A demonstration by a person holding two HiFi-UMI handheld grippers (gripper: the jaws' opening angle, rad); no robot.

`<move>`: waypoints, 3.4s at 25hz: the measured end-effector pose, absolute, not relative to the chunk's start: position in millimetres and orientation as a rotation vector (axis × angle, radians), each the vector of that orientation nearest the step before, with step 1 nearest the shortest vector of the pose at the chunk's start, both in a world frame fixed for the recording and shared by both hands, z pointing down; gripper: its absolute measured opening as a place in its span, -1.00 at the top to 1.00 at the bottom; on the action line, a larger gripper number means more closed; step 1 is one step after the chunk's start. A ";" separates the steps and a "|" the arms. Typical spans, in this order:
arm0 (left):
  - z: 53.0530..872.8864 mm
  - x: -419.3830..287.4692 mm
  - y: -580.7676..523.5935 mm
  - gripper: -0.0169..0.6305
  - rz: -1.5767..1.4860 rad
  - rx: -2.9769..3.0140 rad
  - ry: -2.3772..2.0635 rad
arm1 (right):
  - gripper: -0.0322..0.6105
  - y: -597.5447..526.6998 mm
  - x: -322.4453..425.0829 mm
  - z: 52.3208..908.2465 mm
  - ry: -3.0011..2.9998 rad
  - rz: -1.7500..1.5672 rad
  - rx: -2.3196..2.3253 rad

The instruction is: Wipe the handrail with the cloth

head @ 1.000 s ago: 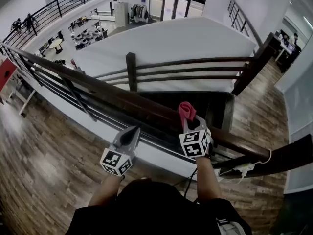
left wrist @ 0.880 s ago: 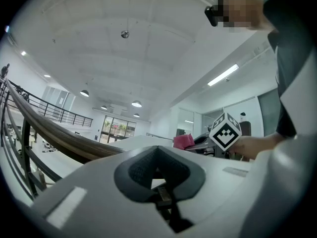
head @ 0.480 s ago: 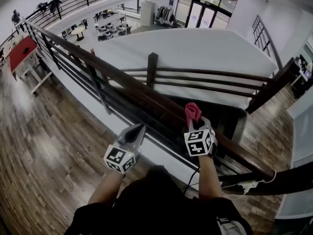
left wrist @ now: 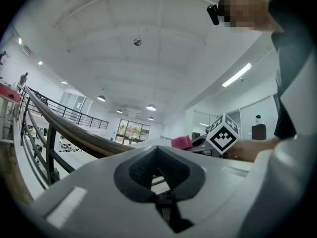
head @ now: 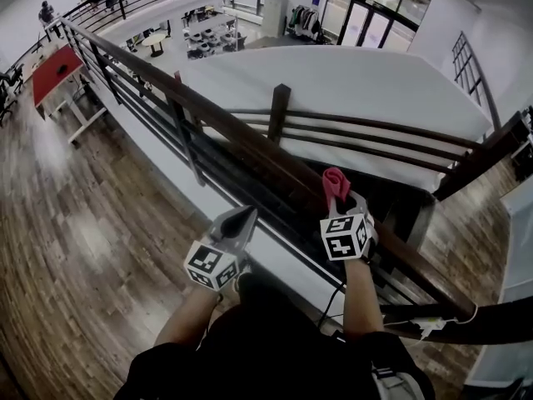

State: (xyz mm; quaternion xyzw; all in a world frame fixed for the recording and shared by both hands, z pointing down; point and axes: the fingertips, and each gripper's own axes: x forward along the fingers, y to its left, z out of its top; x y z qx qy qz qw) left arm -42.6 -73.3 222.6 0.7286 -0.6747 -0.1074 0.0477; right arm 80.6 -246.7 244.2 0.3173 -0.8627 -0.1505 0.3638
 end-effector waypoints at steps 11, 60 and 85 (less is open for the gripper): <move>223.9 -66.1 -95.7 0.95 -0.321 2.262 -2.027 | 0.78 -243.7 45.6 246.5 -2.230 -0.376 0.752; 233.5 -288.2 -148.3 0.95 -0.297 2.280 -1.987 | 0.78 -218.1 -191.0 252.2 -2.174 -0.400 0.487; 241.8 -382.5 -155.7 0.95 -0.347 2.352 -1.800 | 0.78 -213.8 -270.2 251.5 -2.072 -0.386 0.673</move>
